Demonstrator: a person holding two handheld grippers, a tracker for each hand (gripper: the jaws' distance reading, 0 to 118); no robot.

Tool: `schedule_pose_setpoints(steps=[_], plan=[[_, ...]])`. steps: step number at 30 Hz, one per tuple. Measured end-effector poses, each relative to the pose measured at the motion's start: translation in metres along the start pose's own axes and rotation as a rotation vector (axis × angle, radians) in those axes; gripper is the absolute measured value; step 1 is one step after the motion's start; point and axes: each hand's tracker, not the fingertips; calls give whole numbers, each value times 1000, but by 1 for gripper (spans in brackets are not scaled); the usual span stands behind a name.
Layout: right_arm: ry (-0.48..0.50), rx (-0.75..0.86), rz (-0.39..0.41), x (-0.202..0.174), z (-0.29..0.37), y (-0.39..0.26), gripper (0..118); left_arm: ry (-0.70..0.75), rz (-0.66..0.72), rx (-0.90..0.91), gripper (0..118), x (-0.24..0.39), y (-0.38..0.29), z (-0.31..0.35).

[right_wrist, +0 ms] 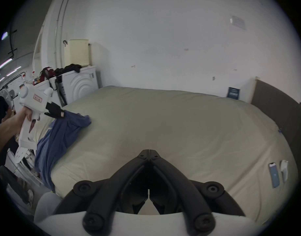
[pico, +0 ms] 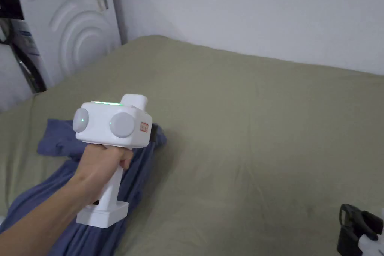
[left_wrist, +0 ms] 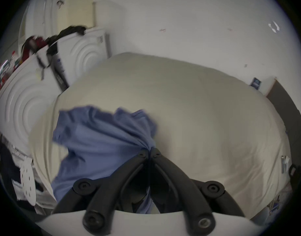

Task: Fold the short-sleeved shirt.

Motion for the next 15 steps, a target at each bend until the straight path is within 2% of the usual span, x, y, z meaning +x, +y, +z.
schedule_pose_setpoints(steps=[8,15], plan=[[-190,29,-89,76,59,-10,1,-311,-208,112,0,198,55,30],[-329,18,-147,128,89,-26,1,-605,-364,68,0,370,31,36]])
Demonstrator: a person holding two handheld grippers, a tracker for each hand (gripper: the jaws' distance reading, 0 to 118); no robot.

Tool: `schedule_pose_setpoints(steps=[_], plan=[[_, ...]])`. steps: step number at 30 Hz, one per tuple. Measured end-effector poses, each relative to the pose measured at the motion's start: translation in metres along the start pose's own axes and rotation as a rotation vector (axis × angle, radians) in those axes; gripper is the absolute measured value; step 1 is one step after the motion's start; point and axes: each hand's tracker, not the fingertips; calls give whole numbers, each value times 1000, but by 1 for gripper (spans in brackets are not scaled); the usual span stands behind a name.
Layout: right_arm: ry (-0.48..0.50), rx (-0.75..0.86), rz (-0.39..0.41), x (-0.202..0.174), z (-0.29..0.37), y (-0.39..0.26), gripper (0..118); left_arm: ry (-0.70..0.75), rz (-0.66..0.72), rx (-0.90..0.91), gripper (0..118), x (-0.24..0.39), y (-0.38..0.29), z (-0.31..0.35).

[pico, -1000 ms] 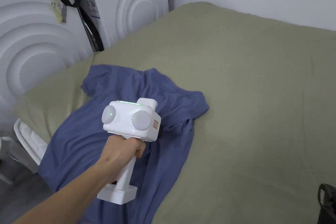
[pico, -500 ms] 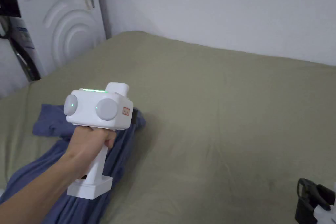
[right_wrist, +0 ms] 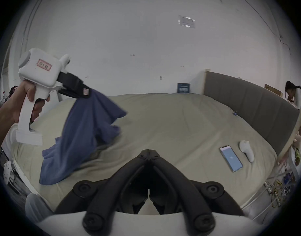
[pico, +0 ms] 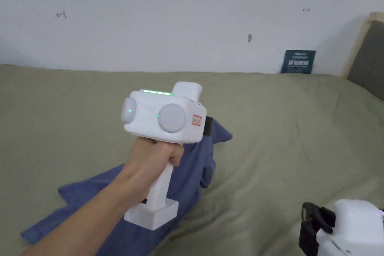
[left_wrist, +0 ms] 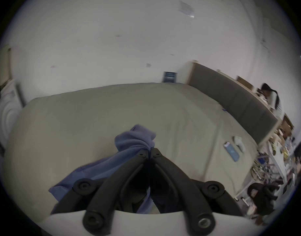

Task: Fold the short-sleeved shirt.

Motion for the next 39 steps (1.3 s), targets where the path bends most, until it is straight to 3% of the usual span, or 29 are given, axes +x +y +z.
schedule_pose_setpoints(steps=[4,11,12,13,15,16,20,24,26,28,34,39], plan=[[-41,-28,-20,20,-3,-9,1,-18,-55,-125,0,39,-23,-68],[-55,-80,-36,32,-17,-25,1,95,-73,-333,0,35,-95,-157],[-53,-86,-34,32,-19,-26,1,108,-64,-337,8,32,-102,-160],[-52,-92,-31,31,-21,-27,1,117,-51,-340,32,27,-106,-160],[-44,-98,-25,29,-25,-28,1,107,-15,-339,115,16,-112,-157],[-41,-99,-25,28,-26,-27,1,118,-1,-327,118,13,-115,-146],[-17,-89,-33,20,-26,-22,1,136,37,-254,113,-6,-111,-90],[18,-49,-15,7,-16,-12,1,202,22,-48,90,-23,-115,16],[42,-23,-9,-2,-9,-7,1,277,18,62,61,-29,-123,76],[65,6,6,-11,-2,-2,1,373,3,169,0,-31,-134,131],[84,100,57,-37,22,5,1,553,70,330,0,-43,-174,245],[85,129,76,-47,37,6,1,638,107,347,0,-58,-196,283]])
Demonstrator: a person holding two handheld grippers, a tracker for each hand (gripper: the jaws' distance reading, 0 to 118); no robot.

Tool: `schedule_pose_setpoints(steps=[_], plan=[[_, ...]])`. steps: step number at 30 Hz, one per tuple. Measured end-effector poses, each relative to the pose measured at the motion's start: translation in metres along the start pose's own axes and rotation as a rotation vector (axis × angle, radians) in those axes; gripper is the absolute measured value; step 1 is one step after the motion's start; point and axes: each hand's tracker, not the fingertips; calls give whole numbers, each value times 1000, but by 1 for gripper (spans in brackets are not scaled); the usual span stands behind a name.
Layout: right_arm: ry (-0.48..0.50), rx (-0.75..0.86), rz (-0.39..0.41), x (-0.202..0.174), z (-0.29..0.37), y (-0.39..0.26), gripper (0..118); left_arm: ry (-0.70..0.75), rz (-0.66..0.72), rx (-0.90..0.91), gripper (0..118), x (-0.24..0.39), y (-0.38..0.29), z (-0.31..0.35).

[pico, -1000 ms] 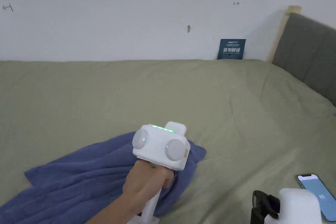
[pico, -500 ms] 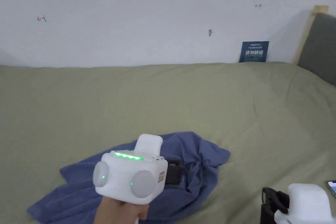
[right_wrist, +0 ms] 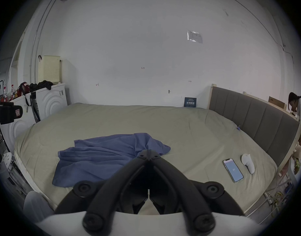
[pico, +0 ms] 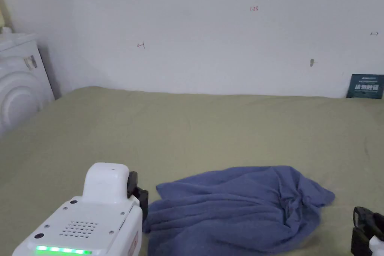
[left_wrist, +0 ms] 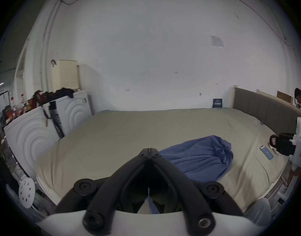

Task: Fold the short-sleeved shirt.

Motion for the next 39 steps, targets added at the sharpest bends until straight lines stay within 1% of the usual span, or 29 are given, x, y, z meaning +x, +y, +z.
schedule_pose_setpoints(steps=[2,7,10,13,17,19,21,23,24,25,26,27,28,29,33,36,37,38,39], plan=[[2,1,14,-2,3,1,1,24,44,-3,0,-10,-4,3],[0,3,29,-5,2,2,1,48,81,11,0,-22,-6,4],[2,4,22,-7,-1,2,1,53,74,11,0,-24,-7,-1],[12,-8,19,-9,-7,2,1,28,68,-52,0,-30,-13,-19],[29,-28,8,-10,-17,-2,1,-9,86,-208,0,-50,-31,-75],[38,-51,-9,-11,-25,-6,1,13,123,-316,0,-61,-45,-117],[49,-80,-19,-12,-35,-9,1,-8,171,-394,2,-72,-59,-153],[46,-102,-9,-14,-43,-13,1,14,206,-460,3,-77,-69,-187],[46,-108,-4,-14,-48,-14,1,-7,208,-491,4,-78,-73,-200],[45,-115,2,-14,-53,-15,1,-17,212,-522,10,-78,-77,-214],[41,-122,7,-13,-57,-17,1,-6,190,-565,32,-75,-80,-229],[40,-129,10,-12,-61,-18,1,-7,168,-594,83,-72,-83,-242],[38,-140,13,-12,-67,-19,1,-21,148,-626,109,-68,-88,-256],[35,-149,15,-11,-71,-20,1,-23,152,-607,115,-65,-91,-262],[31,-168,21,-9,-82,-22,1,-6,103,-675,114,-47,-102,-295],[30,-184,35,-9,-87,-26,1,19,25,-724,113,-30,-114,-312],[31,-190,38,-8,-89,-28,1,21,-10,-753,110,-25,-119,-312],[31,-196,40,-7,-91,-29,1,4,-42,-761,103,-19,-123,-310],[32,-201,39,-6,-92,-31,1,-17,-32,-729,96,-16,-123,-304]])
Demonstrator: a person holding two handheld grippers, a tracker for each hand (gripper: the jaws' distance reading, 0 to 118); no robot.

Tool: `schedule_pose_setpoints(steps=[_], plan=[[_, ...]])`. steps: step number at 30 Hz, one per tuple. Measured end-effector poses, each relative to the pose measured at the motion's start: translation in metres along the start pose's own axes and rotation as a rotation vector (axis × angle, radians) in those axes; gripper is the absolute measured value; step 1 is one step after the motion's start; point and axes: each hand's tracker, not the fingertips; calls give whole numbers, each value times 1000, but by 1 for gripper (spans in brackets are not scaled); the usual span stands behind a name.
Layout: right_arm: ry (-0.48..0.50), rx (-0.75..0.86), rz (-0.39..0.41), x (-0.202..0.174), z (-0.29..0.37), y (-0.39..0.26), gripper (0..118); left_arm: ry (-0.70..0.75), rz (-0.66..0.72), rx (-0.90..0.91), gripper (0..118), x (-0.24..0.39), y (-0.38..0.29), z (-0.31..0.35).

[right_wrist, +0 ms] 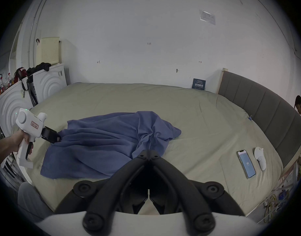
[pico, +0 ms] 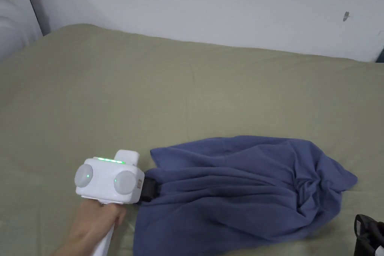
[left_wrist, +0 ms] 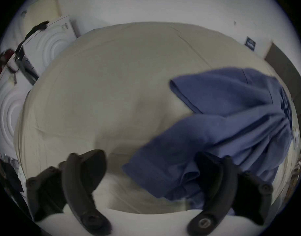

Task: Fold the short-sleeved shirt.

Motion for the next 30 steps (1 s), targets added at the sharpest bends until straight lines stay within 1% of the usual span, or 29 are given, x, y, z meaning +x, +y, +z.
schedule_pose_setpoints(steps=[1,2,3,4,5,9,12,17,19,21,23,24,25,27,28,29,30], plan=[[3,-8,-1,1,-2,-2,1,22,5,28,90,2,-1,6],[2,-16,0,3,-4,-3,1,11,3,24,76,1,-3,8],[3,-24,1,5,-6,-4,1,-62,17,29,50,2,-2,13],[1,-28,0,8,-8,-5,1,-76,22,32,20,4,-2,17],[-2,-35,-3,10,-10,-6,1,-59,9,44,3,6,-1,20],[-15,-54,-4,24,-20,-5,1,-69,-6,47,3,8,2,25],[-32,-81,-7,40,-39,-1,1,-89,7,60,3,1,3,27],[-72,-149,-18,73,-98,16,1,-99,-2,61,3,5,2,33],[-69,-186,-38,88,-128,23,1,-99,-12,65,3,7,2,34],[-60,-224,-91,105,-159,30,1,-103,-13,62,3,7,2,34],[-60,-251,-111,116,-189,40,2,-110,-10,58,3,4,5,32],[-56,-266,-111,114,-198,47,7,-114,-7,55,3,4,5,32],[-38,-298,-109,118,-212,50,28,-118,-5,52,3,4,5,32],[-11,-391,-109,121,-239,53,109,-124,-1,48,3,2,8,29],[7,-397,-110,119,-244,54,114,-125,0,49,3,2,8,29],[4,-374,-109,119,-250,54,111,-126,2,49,3,2,8,29],[-4,-384,-102,118,-258,54,110,-126,0,46,3,2,10,26]])
